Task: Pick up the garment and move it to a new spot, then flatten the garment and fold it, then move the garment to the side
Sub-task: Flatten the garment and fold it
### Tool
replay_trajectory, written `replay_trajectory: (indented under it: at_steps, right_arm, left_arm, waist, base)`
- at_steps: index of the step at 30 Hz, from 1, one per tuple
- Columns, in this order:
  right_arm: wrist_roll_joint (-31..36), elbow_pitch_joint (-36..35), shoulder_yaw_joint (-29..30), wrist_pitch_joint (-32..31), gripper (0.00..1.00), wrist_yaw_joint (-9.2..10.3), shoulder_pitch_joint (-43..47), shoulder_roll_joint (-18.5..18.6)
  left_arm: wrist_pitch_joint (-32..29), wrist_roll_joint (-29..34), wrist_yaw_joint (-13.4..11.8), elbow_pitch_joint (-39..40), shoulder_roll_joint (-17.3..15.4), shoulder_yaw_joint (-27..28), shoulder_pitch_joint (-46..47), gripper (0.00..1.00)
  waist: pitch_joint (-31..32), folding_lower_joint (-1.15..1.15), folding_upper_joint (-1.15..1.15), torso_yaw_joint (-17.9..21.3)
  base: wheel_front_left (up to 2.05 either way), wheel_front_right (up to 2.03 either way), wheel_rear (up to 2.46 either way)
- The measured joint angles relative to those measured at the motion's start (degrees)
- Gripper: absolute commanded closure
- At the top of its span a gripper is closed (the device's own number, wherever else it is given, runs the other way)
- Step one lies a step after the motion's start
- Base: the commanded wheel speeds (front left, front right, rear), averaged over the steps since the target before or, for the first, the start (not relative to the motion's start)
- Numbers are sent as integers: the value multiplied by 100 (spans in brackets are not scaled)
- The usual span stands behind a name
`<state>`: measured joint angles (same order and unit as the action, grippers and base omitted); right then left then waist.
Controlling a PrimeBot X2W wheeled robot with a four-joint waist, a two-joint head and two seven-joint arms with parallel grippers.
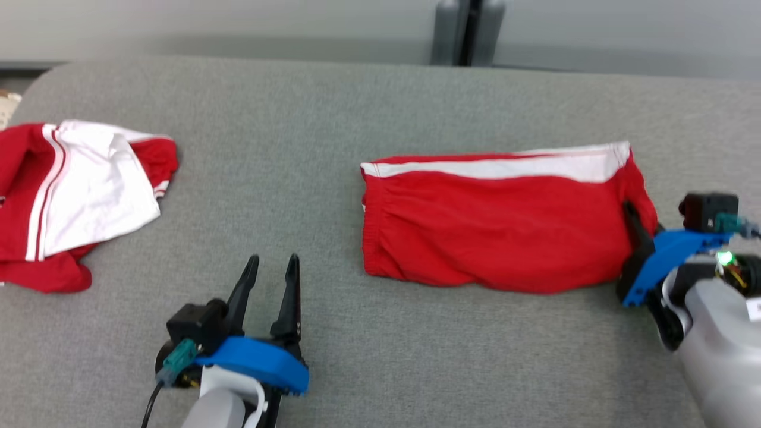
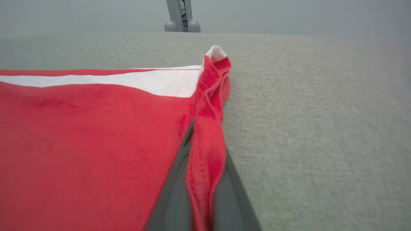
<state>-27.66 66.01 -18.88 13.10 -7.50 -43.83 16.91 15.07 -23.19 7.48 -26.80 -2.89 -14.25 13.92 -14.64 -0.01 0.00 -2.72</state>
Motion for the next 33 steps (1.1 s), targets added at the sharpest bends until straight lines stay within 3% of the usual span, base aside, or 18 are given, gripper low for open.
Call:
replay_trajectory:
  at_steps: [6, 13, 20, 24, 25, 27, 33]
  right_arm:
    - [-380, -156, -31, 66, 100, 0, 638, 164]
    - [-423, -543, -124, 151, 100, 1, 697, 215]
    - [-360, -1500, -695, 178, 100, 1, 370, -453]
    - [-308, -1606, -1099, 98, 100, 1, 318, -1009]
    - [-281, -1582, -1202, 60, 76, 1, 321, -1115]
    - [-303, -1607, -1382, 65, 0, 1, 348, -1256]
    - [-487, -1961, -1806, 145, 0, 1, 546, -1389]
  left_arm:
    - [0, -37, 0, 9, -2, 26, -444, 0]
    - [0, -53, 0, -37, 0, -124, -565, 0]
    - [0, -73, 0, -98, -1, -137, -554, 0]
    - [1, -71, 0, -107, 0, -133, -554, 0]
    - [1, -71, 0, -114, -2, -131, -556, 0]
    - [0, -69, 0, -130, -2, -113, -567, 0]
    - [0, 9, 0, -137, -3, 88, -631, 0]
  waist:
    - [393, 0, 0, 197]
    - [544, 0, 0, 263]
    - [574, 1, 0, 116]
    - [611, 1, 0, -19]
    - [619, 1, 0, -49]
    - [635, 1, 0, -102]
    - [685, 1, 0, -94]
  base:
    - [0, 0, 0]
    - [0, 0, 0]
    - [0, 0, 0]
    - [0, 0, 0]
    - [0, 0, 0]
    - [0, 0, 0]
    - [0, 0, 0]
